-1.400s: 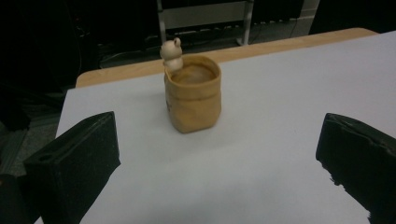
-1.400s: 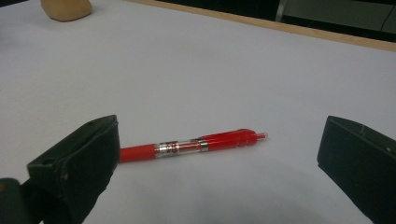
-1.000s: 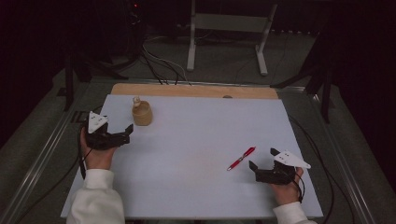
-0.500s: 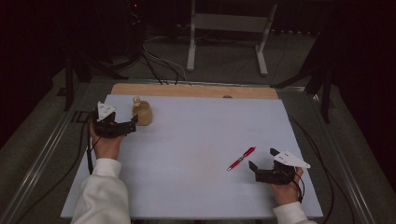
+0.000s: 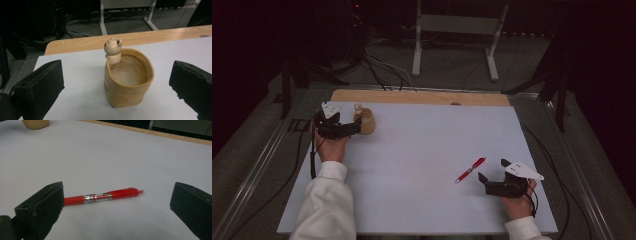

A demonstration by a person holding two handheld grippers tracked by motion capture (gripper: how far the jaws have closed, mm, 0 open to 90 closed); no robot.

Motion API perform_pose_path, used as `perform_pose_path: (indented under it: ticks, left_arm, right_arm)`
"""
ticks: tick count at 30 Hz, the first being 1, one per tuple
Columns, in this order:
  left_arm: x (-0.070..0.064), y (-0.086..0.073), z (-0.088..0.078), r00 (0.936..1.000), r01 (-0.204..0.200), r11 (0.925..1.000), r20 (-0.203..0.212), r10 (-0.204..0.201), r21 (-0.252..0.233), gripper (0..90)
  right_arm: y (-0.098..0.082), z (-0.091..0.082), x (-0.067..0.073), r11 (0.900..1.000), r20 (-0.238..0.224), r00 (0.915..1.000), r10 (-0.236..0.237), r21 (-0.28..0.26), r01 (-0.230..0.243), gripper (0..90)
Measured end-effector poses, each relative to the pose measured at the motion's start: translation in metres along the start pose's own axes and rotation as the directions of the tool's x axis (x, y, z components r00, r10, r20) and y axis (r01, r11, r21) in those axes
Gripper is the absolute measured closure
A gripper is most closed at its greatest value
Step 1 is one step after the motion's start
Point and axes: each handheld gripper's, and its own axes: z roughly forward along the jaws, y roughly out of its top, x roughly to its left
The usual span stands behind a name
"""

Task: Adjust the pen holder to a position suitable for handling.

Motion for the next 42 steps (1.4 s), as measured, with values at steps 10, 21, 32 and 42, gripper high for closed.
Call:
perform_pose_path:
  ticks: [10, 21, 32, 42]
  left_arm:
    - [-0.005, 0.000, 0.020, 0.9992, 0.029, 0.9977, -0.029, -0.028, 0.061, 15.6]
    - [-0.004, -0.009, 0.043, 0.9965, 0.080, 0.9846, 0.013, -0.083, 0.156, 58.7]
    - [-0.001, -0.023, 0.041, 0.9990, 0.044, 0.9830, 0.000, -0.045, 0.178, 83.1]
    - [-0.010, -0.018, 0.031, 0.9969, 0.016, 0.9855, 0.074, -0.029, 0.169, 83.2]
  right_arm:
    - [0.000, 0.000, 0.000, 1.000, 0.000, 1.0000, 0.000, 0.001, 0.000, 0.0]
    - [0.000, -0.001, -0.001, 1.000, 0.001, 1.0000, 0.004, 0.000, -0.004, 0.0]
    - [0.000, -0.001, -0.001, 1.000, -0.001, 1.0000, 0.002, 0.000, -0.002, 0.0]
    - [0.000, -0.001, -0.001, 1.000, 0.000, 1.0000, 0.005, -0.003, -0.005, 0.0]
